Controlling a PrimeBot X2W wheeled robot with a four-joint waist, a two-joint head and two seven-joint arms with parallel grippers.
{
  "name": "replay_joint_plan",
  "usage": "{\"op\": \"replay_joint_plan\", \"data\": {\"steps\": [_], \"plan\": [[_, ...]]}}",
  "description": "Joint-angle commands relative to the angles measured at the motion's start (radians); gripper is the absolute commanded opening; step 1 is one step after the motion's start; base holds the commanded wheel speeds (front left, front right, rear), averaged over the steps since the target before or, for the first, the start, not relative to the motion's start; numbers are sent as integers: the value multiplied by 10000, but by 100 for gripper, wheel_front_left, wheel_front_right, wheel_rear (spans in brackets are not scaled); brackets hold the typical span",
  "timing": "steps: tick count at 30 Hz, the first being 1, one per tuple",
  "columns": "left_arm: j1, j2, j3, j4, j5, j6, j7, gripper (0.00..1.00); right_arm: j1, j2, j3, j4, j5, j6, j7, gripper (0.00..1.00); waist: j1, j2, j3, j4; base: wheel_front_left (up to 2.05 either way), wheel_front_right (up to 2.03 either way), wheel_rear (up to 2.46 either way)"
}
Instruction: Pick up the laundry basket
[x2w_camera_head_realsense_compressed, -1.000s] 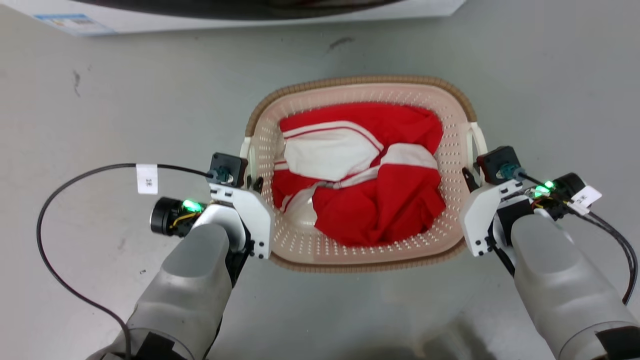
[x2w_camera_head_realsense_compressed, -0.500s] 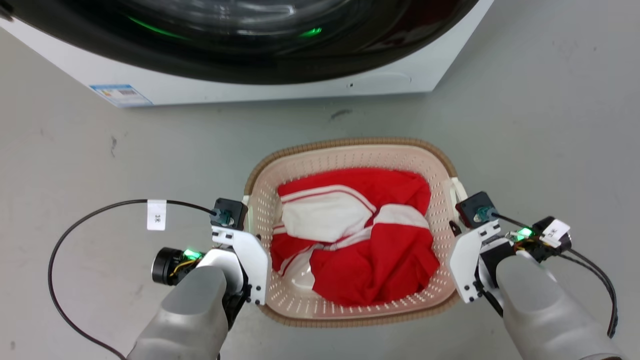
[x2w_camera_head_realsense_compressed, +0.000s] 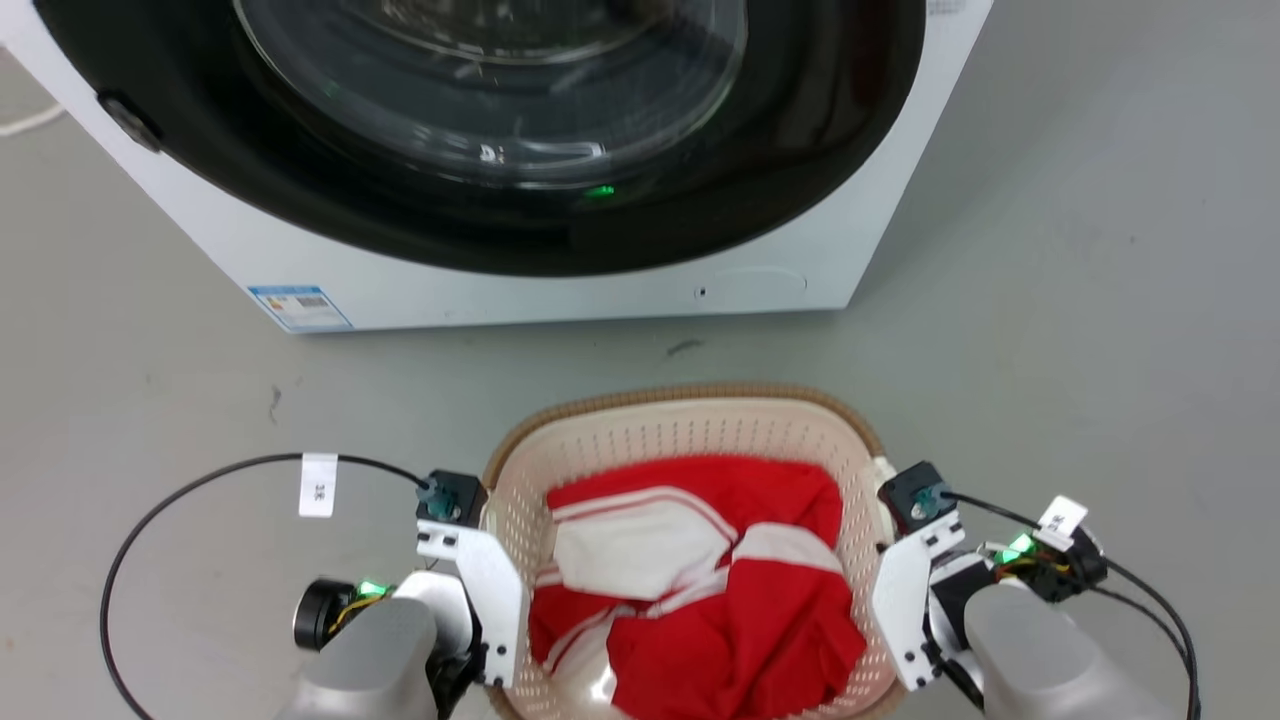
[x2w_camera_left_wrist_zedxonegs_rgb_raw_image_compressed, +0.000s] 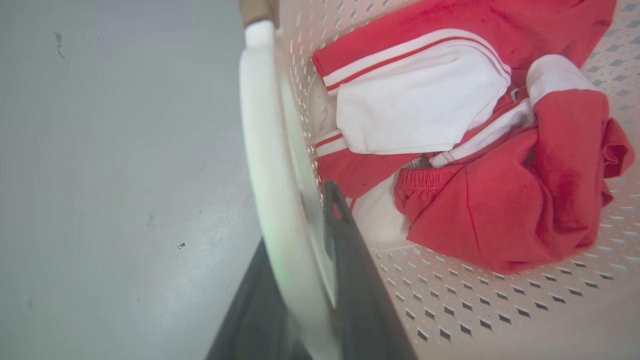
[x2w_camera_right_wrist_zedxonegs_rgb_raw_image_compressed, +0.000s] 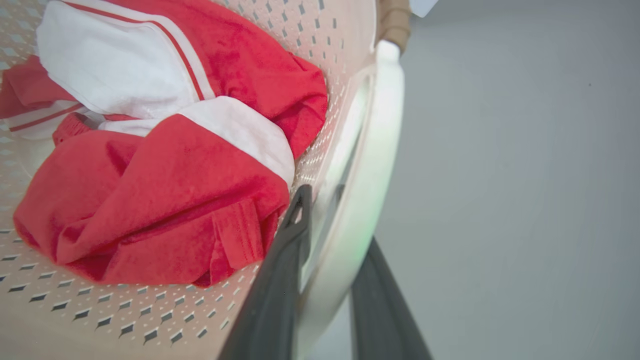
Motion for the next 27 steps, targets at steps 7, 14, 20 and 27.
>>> {"op": "replay_joint_plan", "data": {"steps": [7, 14, 20, 27], "plan": [[630, 7, -712, -629, -852, -146, 791, 0, 477, 241, 1399, -443, 1387, 57, 701, 0, 2, -1, -956, 84, 0, 0, 0], [952, 335, -1346, -990, -1615, -149, 1318, 0, 722, 98, 2569, -746, 2638, 80, 1281, 0, 2, -1, -1543, 134, 0, 0, 0], [942, 569, -1882, -907, -2100, -147, 1211, 0, 898, -230, 3684, -971, 3814, 80, 1606, 0, 2, -1, -2092, 143, 0, 0, 0], [1082, 512, -2237, -711, -2464, -145, 1082, 0, 994, -323, 4438, -917, 4529, 80, 1533, 0, 2, -1, -2455, 69, 0, 0, 0]]}}
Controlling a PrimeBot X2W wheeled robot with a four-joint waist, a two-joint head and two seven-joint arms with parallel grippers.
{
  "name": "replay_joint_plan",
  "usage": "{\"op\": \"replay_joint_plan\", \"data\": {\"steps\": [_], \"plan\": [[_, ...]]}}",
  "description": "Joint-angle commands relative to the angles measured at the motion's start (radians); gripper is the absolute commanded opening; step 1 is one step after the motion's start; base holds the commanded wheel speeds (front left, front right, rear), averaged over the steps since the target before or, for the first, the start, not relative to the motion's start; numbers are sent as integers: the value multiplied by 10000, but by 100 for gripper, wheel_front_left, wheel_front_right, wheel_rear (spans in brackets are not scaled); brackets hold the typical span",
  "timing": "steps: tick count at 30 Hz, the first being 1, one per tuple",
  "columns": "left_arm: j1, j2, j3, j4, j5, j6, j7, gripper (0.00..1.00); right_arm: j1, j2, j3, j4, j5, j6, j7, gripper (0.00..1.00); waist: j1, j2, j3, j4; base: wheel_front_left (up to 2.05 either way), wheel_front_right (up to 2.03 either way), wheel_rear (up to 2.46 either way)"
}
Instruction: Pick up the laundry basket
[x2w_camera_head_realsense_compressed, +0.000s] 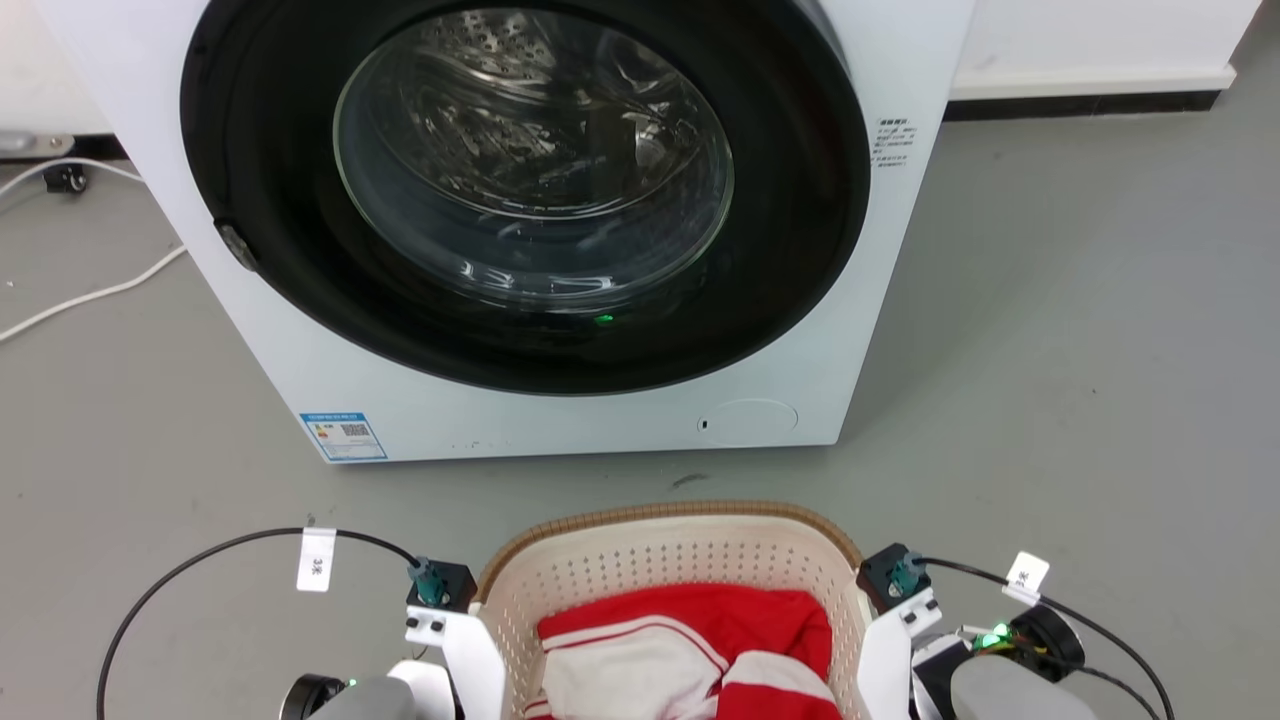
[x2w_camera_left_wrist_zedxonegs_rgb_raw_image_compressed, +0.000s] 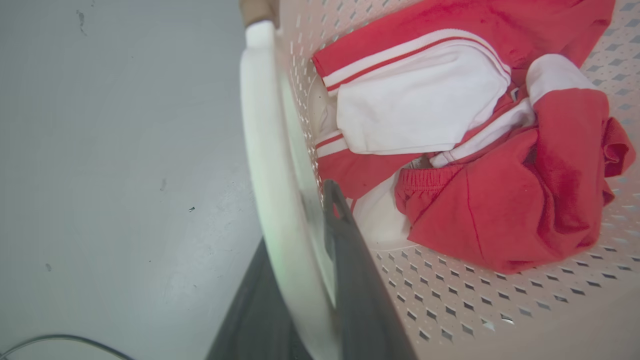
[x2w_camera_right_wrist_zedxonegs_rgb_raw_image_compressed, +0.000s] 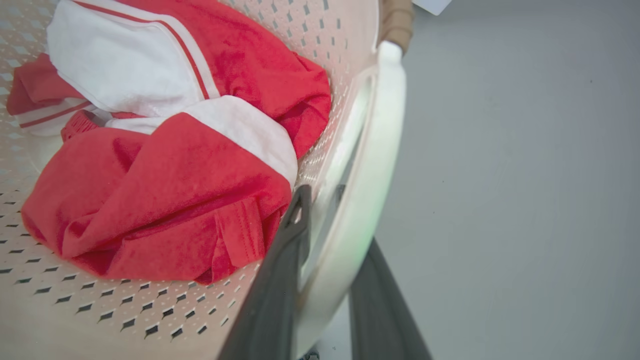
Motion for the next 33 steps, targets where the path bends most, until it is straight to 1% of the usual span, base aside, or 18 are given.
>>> {"op": "replay_joint_plan", "data": {"steps": [1, 16, 33], "plan": [[67, -226, -117, -115, -69, -147, -88, 0, 176, 148, 213, -92, 97, 132, -63, 0, 1, -1, -106, -17, 0, 0, 0], [-106, -337, -703, 215, -552, -141, -475, 0, 71, 112, 1321, 117, 1151, 134, -108, 0, 1, -1, -442, -72, 0, 0, 0], [-279, -391, -1149, 397, -1045, -140, -791, 0, -92, 120, 2057, 328, 1993, 134, -253, 0, 1, -1, -487, -102, 0, 0, 0]]}}
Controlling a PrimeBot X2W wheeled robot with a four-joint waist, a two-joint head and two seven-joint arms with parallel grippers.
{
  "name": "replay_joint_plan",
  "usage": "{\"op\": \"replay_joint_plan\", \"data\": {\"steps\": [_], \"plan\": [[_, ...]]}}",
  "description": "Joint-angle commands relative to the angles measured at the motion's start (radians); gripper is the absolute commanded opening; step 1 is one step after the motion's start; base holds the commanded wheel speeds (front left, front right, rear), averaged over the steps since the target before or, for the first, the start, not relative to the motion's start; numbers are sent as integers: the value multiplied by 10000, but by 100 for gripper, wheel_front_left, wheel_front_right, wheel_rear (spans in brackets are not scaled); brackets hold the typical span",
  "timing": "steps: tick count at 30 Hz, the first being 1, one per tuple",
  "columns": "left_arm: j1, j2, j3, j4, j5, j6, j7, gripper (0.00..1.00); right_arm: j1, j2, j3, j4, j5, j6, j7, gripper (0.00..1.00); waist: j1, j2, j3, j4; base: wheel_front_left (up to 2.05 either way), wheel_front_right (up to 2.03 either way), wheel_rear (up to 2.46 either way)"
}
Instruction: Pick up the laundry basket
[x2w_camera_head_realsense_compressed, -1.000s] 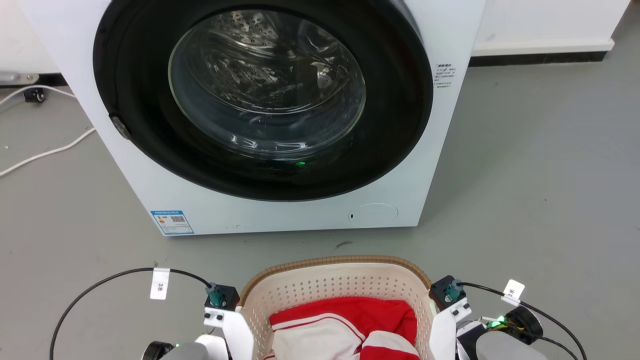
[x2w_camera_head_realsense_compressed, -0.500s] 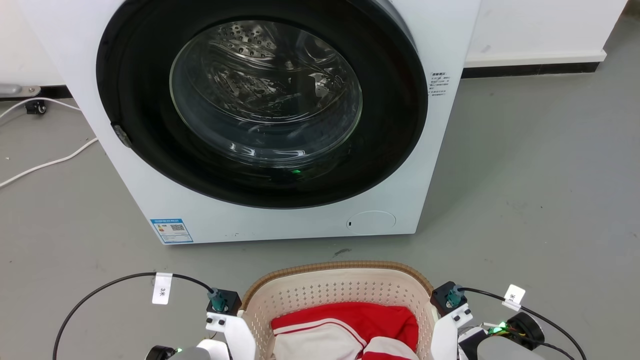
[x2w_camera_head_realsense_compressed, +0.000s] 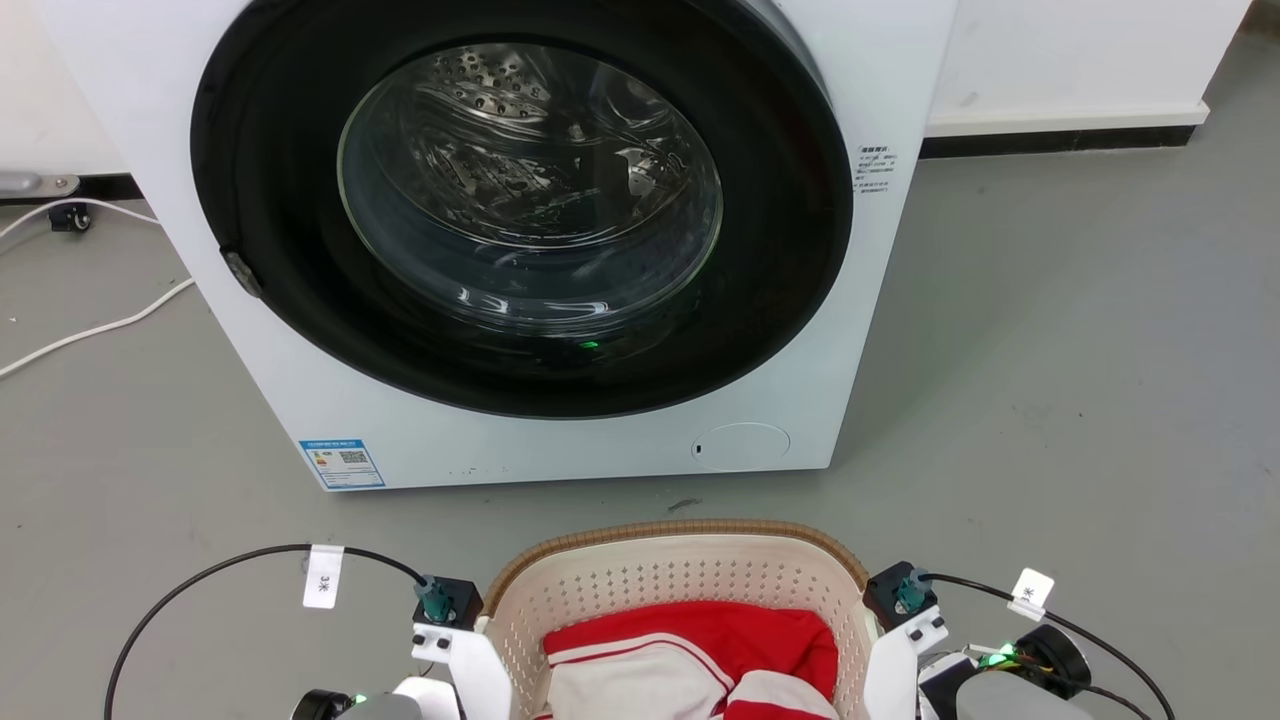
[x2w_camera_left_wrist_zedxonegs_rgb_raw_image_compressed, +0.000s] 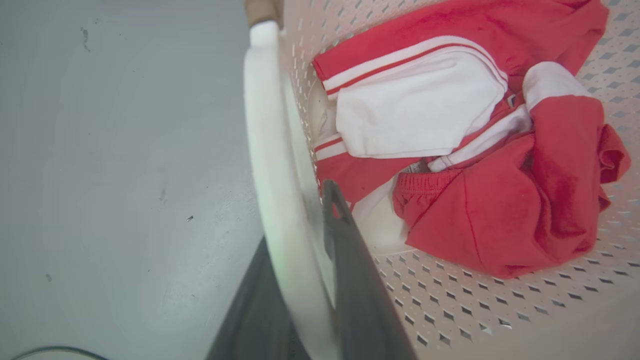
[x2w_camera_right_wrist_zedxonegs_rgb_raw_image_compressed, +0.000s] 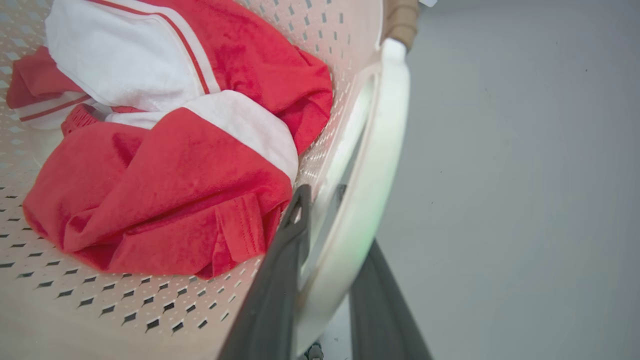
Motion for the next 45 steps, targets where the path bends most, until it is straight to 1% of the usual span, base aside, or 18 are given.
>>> {"op": "replay_joint_plan", "data": {"steps": [1, 19, 45], "plan": [[-283, -181, -66, -133, -39, -131, -188, 0, -49, 181, 153, -69, 33, 136, -47, 0, 0, -1, 12, 5, 0, 0, 0], [-408, -214, -488, -2, -390, -130, -466, 0, -126, 163, 562, 23, 526, 136, -150, 0, 0, -1, 30, -14, 0, 0, 0], [-484, -211, -1018, 81, -929, -132, -715, 0, -175, 182, 848, 100, 794, 137, -232, 0, 0, -1, 32, -6, 0, 0, 0]]}}
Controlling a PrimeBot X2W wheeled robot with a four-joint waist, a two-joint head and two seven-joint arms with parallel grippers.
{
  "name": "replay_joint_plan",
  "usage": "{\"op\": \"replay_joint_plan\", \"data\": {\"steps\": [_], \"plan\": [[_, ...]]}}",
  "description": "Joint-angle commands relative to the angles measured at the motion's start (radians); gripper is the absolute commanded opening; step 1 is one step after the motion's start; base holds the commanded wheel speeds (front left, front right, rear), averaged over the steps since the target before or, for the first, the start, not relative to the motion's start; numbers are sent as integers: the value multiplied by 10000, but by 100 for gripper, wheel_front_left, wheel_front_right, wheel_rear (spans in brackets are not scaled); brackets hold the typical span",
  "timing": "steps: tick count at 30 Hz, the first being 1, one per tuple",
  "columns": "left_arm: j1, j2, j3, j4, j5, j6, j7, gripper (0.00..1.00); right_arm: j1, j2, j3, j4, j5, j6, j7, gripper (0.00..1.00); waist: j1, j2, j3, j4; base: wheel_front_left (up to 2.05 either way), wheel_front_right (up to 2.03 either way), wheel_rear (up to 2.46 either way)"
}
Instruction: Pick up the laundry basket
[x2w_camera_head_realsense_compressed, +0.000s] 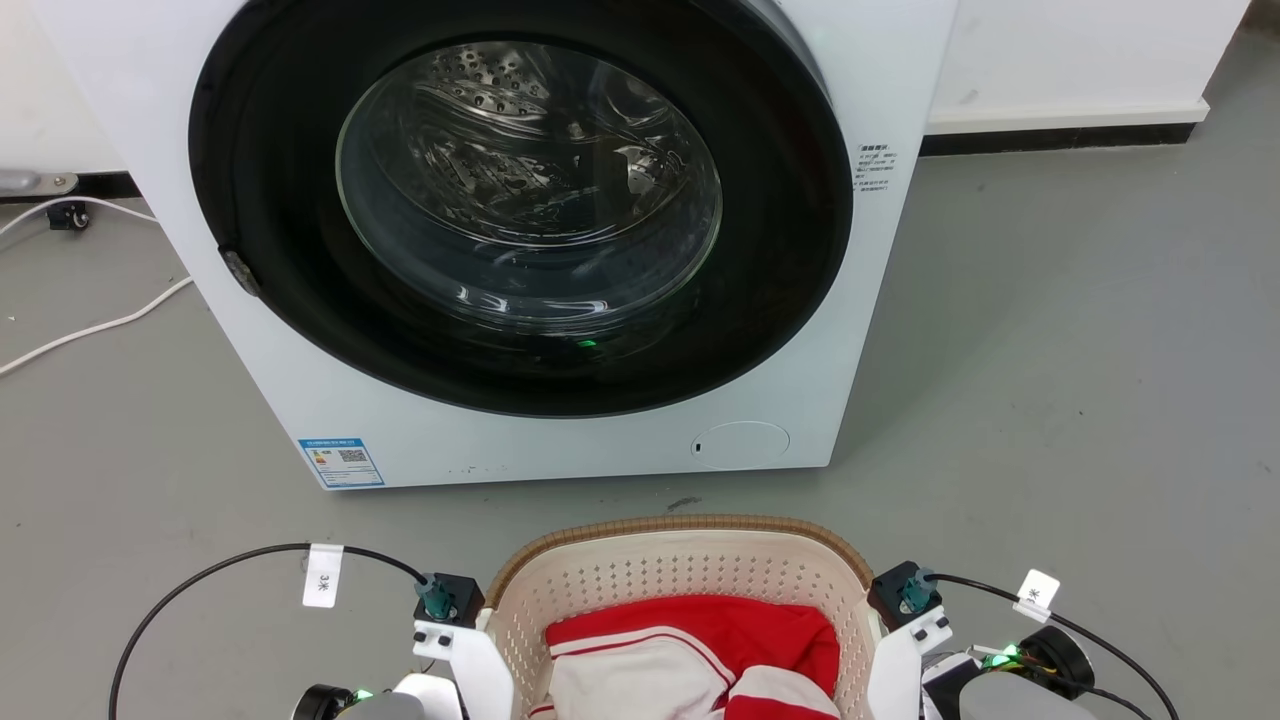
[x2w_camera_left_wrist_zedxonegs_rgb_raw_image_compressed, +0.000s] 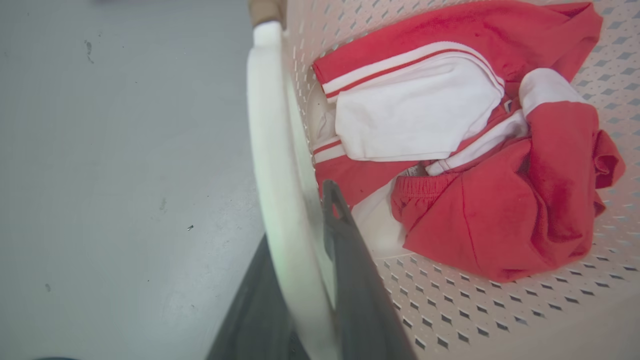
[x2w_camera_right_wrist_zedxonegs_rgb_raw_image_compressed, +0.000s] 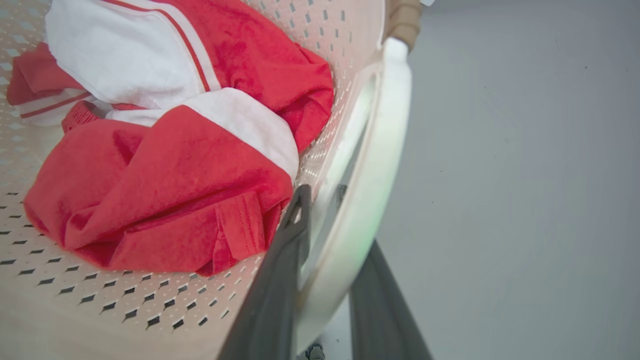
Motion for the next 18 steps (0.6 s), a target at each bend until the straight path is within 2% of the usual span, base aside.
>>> {"op": "replay_joint_plan", "data": {"steps": [1, 18], "plan": [[-269, -158, -40, -122, -25, -130, -198, 0, -40, 189, 115, -90, 1, 137, 7, 0, 0, 0, 0, -3, 0, 0, 0], [-359, -144, -311, -67, -238, -129, -326, 0, -25, 198, 174, -51, 39, 137, 21, 0, 0, 0, 6, -34, 0, 0, 0]]}}
